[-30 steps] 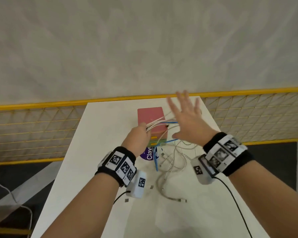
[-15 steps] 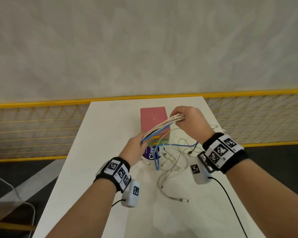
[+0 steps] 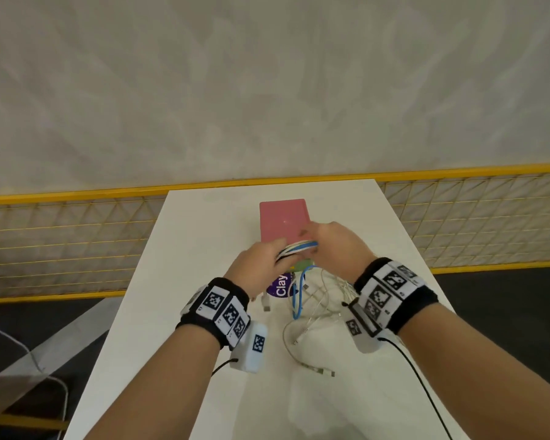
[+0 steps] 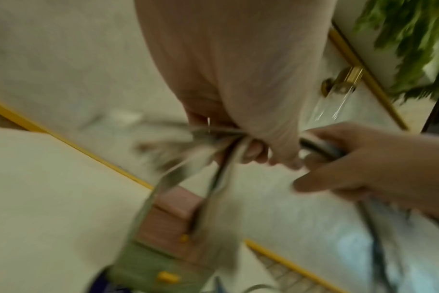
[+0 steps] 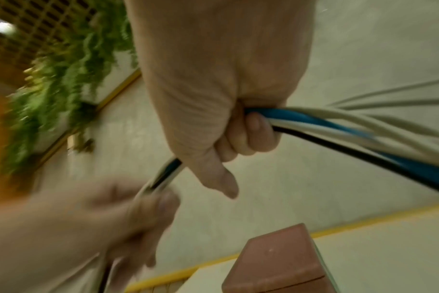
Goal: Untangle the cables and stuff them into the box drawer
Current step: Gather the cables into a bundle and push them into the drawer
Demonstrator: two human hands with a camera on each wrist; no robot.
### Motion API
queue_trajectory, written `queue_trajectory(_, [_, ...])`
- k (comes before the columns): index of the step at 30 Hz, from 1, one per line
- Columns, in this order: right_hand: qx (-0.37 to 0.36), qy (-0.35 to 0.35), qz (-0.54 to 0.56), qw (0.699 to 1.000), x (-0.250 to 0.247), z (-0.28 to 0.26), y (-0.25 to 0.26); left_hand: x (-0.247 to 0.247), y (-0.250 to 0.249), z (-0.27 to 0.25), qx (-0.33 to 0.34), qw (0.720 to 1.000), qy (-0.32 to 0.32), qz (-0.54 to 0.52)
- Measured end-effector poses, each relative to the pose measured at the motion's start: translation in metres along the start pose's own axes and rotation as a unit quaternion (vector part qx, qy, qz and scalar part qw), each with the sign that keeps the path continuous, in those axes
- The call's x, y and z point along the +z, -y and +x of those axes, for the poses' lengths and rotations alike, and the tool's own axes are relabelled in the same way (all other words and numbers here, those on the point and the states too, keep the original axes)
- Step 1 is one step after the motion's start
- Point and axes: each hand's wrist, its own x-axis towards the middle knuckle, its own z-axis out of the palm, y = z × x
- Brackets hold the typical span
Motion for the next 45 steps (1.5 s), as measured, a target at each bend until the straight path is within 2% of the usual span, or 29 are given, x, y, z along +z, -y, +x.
queue_trajectory(2, [0.012,-0.032,0.059,0.998,-0.008,-0.006,-0.008,0.001,0.018,-0.004,0.013,0.999,-0.024,0.04])
queue_trajectory(4, [0.016,-0.038,0.07,0.997,-0.006,-0.011,-0.012,0.002,0.021,-0.004,0.013,0.996,-0.011,0.082])
queue_trajectory(6, [0.042,-0.024,0.045,0.998,-0.001,-0.013,-0.018,0.003,0.015,-0.001,-0.016,0.996,0.02,0.085])
queue_trajectory(8, [0.07,-0.005,-0.028,0.997,0.003,-0.014,-0.018,0.001,0.005,0.003,-0.03,0.993,0.042,0.103])
queue_trajectory(11, [-0.012,-0.037,-0.149,0.988,0.011,-0.009,-0.004,-0.003,-0.016,0.008,-0.02,0.987,0.067,0.144])
queue_trajectory(13, [-0.07,-0.024,-0.151,0.986,0.018,-0.004,0.01,-0.009,-0.031,0.011,-0.004,0.986,0.083,0.145])
queue_trajectory(15, [-0.061,-0.015,-0.096,0.993,0.018,-0.001,0.016,-0.021,-0.038,0.011,-0.002,0.992,0.09,0.086])
queue_trajectory(17, [-0.007,-0.029,-0.022,0.999,0.013,-0.002,0.012,-0.037,-0.037,0.006,-0.006,0.996,0.079,-0.037])
queue_trajectory(19, [0.042,-0.034,0.015,0.998,0.007,-0.004,0.011,-0.048,-0.037,-0.001,0.001,0.992,0.068,-0.111])
queue_trajectory(21, [0.077,-0.038,0.048,0.995,0.004,-0.004,0.017,-0.047,-0.04,-0.006,0.019,0.991,0.022,-0.133])
queue_trajectory(23, [0.109,-0.05,0.109,0.987,0.003,-0.001,0.022,-0.041,-0.042,-0.008,0.026,0.984,-0.067,-0.165])
queue_trajectory(26, [0.144,-0.069,0.199,0.967,0.005,0.002,0.025,-0.035,-0.043,-0.006,0.033,0.958,-0.199,-0.203])
queue_trajectory(30, [0.134,-0.051,0.24,0.96,0.007,-0.002,0.037,-0.034,-0.048,-0.001,0.037,0.941,-0.261,-0.212])
queue_trajectory(33, [0.112,-0.053,0.267,0.956,0.006,-0.003,0.039,-0.04,-0.05,0.004,0.042,0.938,-0.253,-0.235])
queue_trajectory(37, [0.072,-0.052,0.281,0.956,0.003,-0.006,0.043,-0.048,-0.053,0.005,0.077,0.945,-0.238,-0.213])
queue_trajectory(42, [0.009,-0.022,0.28,0.96,-0.005,-0.008,0.048,-0.054,-0.058,0.006,0.086,0.967,-0.164,-0.177])
queue_trajectory(45, [0.016,-0.031,0.305,0.952,-0.005,-0.006,0.046,-0.057,-0.06,0.005,0.108,0.966,-0.167,-0.165])
